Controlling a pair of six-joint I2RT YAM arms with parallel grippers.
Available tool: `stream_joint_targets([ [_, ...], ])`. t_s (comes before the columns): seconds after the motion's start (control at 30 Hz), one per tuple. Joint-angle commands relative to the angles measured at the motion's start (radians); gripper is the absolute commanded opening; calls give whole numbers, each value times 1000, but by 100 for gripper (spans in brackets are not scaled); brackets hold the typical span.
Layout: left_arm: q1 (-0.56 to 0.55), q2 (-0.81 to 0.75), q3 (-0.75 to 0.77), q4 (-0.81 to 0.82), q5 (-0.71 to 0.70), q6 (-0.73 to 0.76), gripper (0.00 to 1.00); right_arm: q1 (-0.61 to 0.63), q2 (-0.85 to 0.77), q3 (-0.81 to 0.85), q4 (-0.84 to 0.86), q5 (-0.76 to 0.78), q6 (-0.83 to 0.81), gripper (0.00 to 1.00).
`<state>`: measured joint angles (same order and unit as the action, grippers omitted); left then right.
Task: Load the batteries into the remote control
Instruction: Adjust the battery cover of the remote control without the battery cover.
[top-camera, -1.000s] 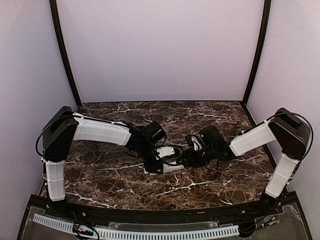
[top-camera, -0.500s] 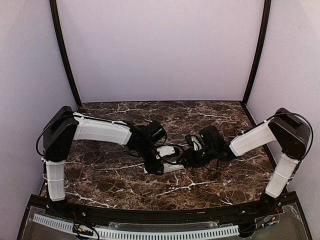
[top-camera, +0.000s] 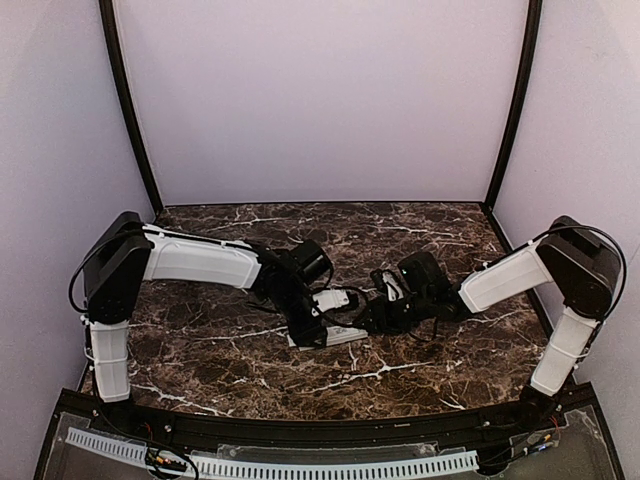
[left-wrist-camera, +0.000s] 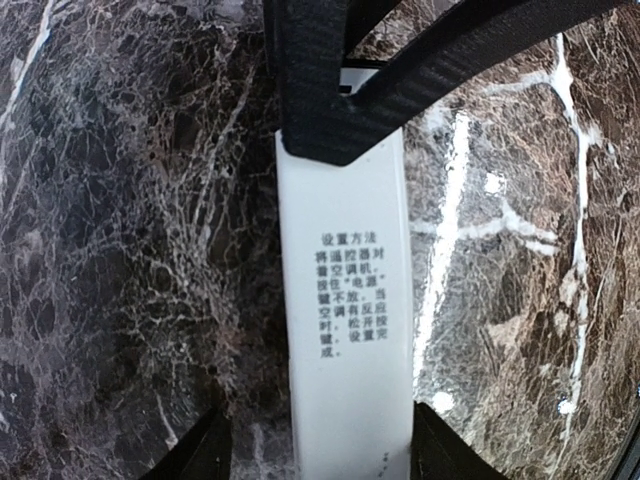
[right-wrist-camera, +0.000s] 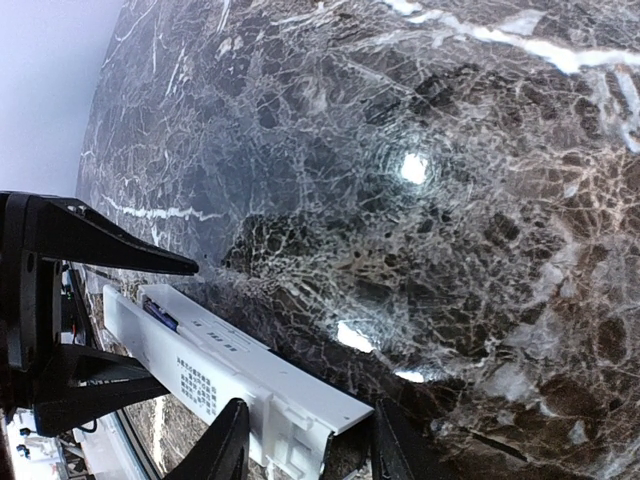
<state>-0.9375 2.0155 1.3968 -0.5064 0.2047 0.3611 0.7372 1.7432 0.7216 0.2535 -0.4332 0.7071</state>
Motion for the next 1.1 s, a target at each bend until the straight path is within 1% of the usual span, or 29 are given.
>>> stream_joint_targets([
  [0.0, 3, -72, -27, -26, -13, -10, 61, 12, 10, -17, -13, 6, -13, 40],
  [0.17, 2, -94, -45, -27, -18, -16, 60, 13, 8, -21, -8, 4, -10, 40],
  [0.5, 2, -89, -51, -22, -7, -12, 46, 13, 9, -22, 0, 1, -6, 40],
  [0.7, 3, -80, -38, -19, 2, -11, 40, 13, -1, -23, 5, -7, -4, 41],
  [0.9, 1, -65, -27, -21, 14, -13, 37, 13, -17, -28, 8, -11, -1, 42],
  [1.07, -4, -58, -16, -19, 12, -13, 37, 12, -22, -31, 17, -19, 0, 45],
])
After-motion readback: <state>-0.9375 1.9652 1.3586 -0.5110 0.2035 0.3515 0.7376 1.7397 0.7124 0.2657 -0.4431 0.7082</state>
